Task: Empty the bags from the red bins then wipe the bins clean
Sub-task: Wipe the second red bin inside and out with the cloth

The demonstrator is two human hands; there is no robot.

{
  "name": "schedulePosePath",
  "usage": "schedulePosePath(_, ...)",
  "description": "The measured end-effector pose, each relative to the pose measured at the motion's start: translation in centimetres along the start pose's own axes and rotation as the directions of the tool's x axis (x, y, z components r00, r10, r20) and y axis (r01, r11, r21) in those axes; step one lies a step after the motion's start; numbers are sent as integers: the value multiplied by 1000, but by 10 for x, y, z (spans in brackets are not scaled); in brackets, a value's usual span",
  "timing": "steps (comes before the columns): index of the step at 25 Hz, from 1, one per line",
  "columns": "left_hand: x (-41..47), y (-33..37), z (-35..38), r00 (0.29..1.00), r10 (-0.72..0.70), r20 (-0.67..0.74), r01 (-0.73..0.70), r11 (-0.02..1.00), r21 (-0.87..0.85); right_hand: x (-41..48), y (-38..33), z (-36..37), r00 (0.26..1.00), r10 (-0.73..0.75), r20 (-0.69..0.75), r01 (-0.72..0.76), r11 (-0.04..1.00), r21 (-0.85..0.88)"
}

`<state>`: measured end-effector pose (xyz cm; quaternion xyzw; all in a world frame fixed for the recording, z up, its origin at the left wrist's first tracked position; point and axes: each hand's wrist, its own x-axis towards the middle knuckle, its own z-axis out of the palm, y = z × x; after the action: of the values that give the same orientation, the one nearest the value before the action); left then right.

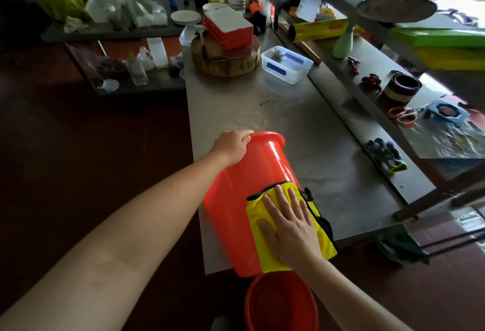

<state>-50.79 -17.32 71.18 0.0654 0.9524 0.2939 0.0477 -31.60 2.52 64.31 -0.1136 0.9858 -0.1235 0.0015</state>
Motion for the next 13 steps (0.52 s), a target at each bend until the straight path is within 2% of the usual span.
schedulePosePath(4, 1, -12, 1, 999, -41, -4, 40, 999, -3, 40, -10, -8, 1000, -18, 25, 18, 1000, 5)
schedulePosePath(9, -1, -22, -2, 999, -26, -18, 26, 999, -19, 120, -24, -19, 998, -7, 55, 5, 999, 46)
schedulePosePath(13, -15, -39, -12, 999, -28, -31, 25, 994, -102, 135, -41, -20, 997, -57, 60, 56, 998, 19)
